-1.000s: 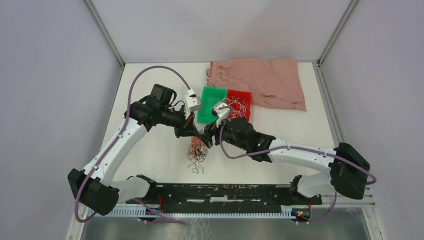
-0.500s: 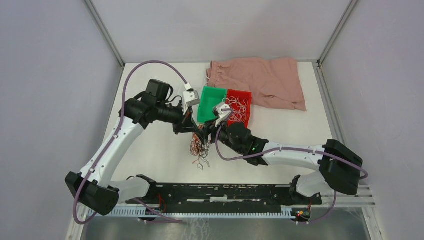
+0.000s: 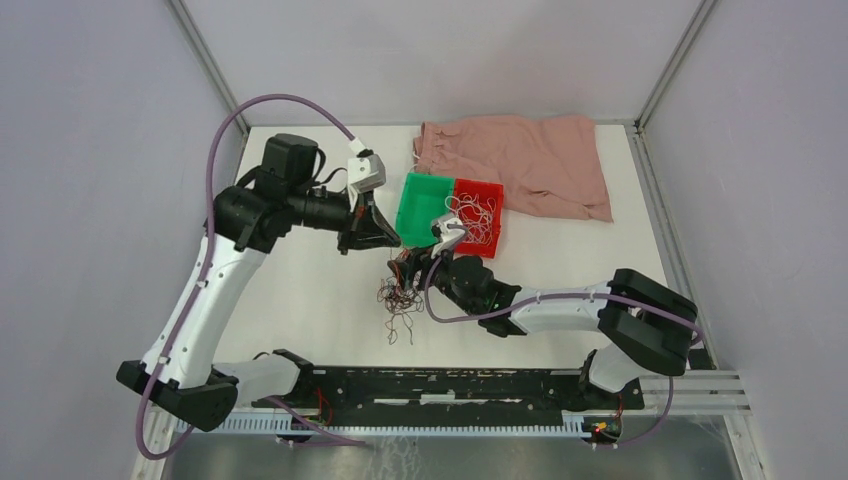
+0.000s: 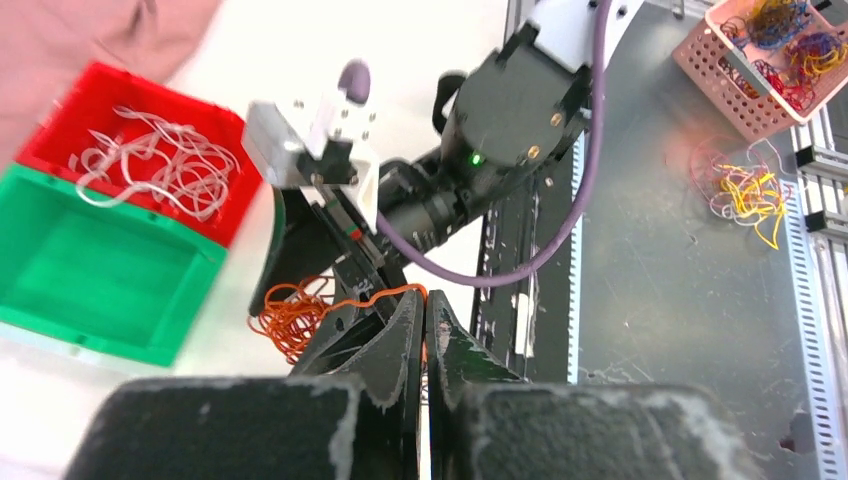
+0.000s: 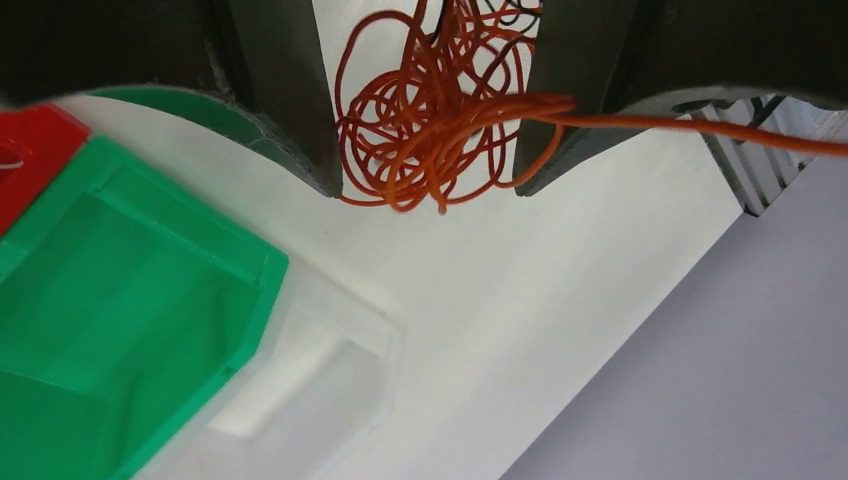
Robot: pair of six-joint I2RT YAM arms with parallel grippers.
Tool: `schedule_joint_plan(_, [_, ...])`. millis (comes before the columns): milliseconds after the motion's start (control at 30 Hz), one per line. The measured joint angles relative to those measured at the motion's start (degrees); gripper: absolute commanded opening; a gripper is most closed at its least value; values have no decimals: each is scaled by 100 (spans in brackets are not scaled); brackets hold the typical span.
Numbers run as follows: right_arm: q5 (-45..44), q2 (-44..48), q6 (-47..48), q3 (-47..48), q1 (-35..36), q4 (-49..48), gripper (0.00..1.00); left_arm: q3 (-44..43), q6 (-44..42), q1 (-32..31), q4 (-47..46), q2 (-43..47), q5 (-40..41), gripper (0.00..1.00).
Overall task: Untangle the cables
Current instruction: Untie the cable.
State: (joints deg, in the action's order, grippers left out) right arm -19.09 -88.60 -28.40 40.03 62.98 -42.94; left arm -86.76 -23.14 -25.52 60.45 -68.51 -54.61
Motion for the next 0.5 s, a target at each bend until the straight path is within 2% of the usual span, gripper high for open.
schedule_joint_plan(267, [-227,-85,-262,-420,0,-236,70,-1032,109,-2,68,-13,96,3])
schedule_joint_plan(500, [-323,-85,-487,-772,0,-289,69,-1867,114,-7,-308,-17,697,3])
